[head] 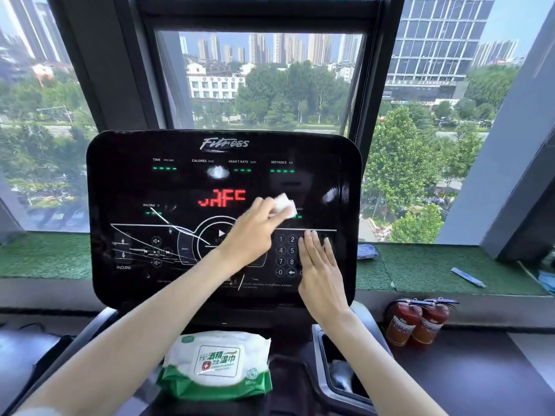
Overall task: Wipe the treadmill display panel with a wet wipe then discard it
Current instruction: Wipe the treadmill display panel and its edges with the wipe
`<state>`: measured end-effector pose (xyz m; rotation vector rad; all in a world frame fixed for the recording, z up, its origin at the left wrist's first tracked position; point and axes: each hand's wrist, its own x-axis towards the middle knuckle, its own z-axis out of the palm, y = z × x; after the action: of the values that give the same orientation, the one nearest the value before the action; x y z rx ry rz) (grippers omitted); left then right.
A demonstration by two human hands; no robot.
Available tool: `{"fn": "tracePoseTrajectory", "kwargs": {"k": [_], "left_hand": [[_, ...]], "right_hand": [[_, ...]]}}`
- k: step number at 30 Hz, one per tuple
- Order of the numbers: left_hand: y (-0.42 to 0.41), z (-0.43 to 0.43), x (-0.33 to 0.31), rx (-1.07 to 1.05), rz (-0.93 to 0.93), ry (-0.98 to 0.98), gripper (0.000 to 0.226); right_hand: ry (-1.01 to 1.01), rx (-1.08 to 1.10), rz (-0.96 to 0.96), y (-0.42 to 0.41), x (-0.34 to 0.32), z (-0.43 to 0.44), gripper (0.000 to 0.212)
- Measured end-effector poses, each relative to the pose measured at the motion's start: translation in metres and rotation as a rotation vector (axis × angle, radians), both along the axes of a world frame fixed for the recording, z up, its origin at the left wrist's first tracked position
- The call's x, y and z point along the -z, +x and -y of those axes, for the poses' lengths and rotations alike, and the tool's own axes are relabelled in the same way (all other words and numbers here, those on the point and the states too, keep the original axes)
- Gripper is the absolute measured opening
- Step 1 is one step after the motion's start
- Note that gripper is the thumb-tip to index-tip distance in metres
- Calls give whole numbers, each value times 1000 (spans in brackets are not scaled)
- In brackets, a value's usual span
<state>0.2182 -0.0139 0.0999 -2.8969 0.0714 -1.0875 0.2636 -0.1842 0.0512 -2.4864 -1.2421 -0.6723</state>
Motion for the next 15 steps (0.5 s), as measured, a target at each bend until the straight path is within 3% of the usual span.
{"fn": "tracePoseTrajectory", "kwargs": {"k": [4,6,8,10,15], "left_hand": [[4,12,-4,-308,316,-435,66],[7,33,7,-236,214,-348,69],[2,44,20,-66,41,-88,69],[-4,27,20,-31,37,-21,67],[-4,6,8,-346,344,-518,68]], "right_hand": [[10,17,21,-2,2,-4,62],[7,23,42,-3,2,-5,59],[14,16,60,-3,3,-6,58],[0,15,58,-3,3,-6,68],[-11,24,50,-7,4,-8,66]]}}
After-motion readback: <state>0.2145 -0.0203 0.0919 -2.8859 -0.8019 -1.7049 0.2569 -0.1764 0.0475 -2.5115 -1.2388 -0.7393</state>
